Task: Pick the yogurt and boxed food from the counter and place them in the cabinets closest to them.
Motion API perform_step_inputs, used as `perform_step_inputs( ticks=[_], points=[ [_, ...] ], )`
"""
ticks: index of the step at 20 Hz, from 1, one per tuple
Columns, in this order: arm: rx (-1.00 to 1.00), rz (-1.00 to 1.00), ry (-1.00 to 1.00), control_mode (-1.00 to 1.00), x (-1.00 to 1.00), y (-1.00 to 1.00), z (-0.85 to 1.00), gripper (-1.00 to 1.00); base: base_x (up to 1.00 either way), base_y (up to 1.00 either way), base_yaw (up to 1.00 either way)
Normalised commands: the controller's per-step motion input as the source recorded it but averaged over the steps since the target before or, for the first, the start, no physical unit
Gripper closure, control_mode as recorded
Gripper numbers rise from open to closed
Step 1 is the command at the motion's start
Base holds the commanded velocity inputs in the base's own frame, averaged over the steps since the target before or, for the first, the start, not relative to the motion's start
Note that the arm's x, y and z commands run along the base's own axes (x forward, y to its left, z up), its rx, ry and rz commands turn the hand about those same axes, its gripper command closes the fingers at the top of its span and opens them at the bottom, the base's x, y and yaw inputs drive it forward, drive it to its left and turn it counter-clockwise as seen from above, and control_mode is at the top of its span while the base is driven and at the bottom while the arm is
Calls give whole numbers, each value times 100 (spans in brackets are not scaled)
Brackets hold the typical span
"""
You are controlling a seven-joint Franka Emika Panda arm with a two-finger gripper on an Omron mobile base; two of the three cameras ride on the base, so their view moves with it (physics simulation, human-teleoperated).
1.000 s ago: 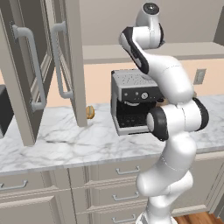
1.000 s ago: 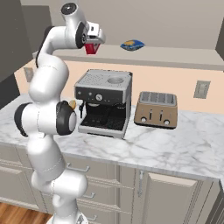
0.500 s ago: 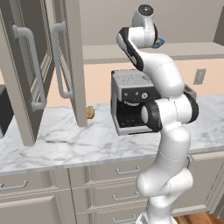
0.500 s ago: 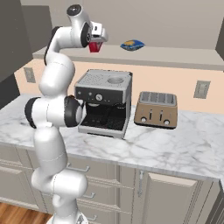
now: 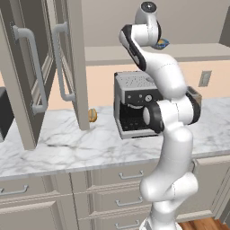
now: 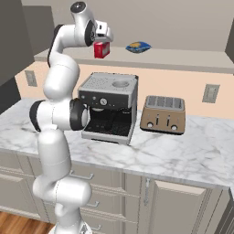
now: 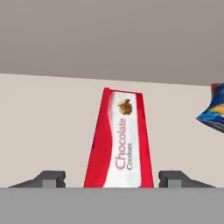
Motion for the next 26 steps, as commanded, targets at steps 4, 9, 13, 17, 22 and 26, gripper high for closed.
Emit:
perform_step_inputs(
  ticks=[4, 9, 13, 17, 22, 26],
  points=[
    [0, 0, 0, -100, 0, 0, 0, -100, 0, 0, 0],
    [0, 0, 0, -100, -52, 1, 0, -100, 0, 0, 0],
    [-3, 0, -6, -100, -99, 2, -17, -100, 0, 0, 0],
    [-6, 0, -6, -100, -100, 0, -46, -100, 0, 0, 0],
    [-5, 0, -4, -100, -100, 0, -47, -100, 0, 0, 0],
    [-3, 0, -5, -100, -100, 0, -47, -100, 0, 0, 0]
  ],
)
